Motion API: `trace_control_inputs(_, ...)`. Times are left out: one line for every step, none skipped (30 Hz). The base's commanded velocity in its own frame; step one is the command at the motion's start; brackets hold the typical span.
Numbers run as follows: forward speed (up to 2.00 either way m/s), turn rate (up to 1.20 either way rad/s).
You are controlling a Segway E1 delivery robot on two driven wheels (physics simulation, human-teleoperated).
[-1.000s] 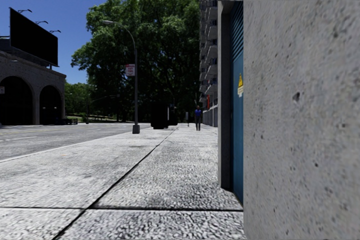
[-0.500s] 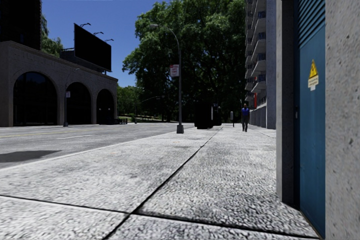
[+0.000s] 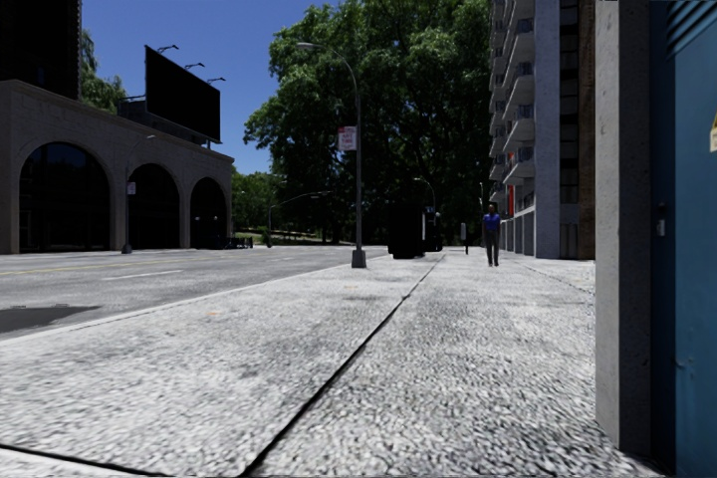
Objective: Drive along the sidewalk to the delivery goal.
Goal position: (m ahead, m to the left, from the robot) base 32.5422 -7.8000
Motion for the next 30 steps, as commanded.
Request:
trace_control_inputs(2.0,0.0)
trace_control_inputs(2.0,0.0)
trace_control_inputs(2.0,0.0)
trace_control_inputs(2.0,0.0)
trace_control_inputs(2.0,0.0)
trace_control_inputs(2.0,0.0)
trace_control_inputs(2.0,0.0)
trace_control_inputs(2.0,0.0)
trace_control_inputs(2.0,0.0)
trace_control_inputs(2.0,0.0)
trace_control_inputs(2.0,0.0)
trace_control_inputs(2.0,0.0)
trace_control_inputs(2.0,0.0)
trace_control_inputs(2.0,0.0)
trace_control_inputs(2.0,0.0)
trace_control_inputs(2.0,0.0)
trace_control_inputs(2.0,0.0)
trace_control_inputs(2.0,0.0)
trace_control_inputs(2.0,-0.01)
trace_control_inputs(2.0,-0.01)
trace_control_inputs(2.0,-0.18)
trace_control_inputs(2.0,-0.28)
trace_control_inputs(2.0,-0.31)
trace_control_inputs(2.0,-0.31)
trace_control_inputs(2.0,-0.32)
trace_control_inputs(2.0,-0.32)
trace_control_inputs(2.0,-0.32)
trace_control_inputs(2.0,-0.32)
trace_control_inputs(2.0,-0.32)
trace_control_inputs(2.0,-0.32)
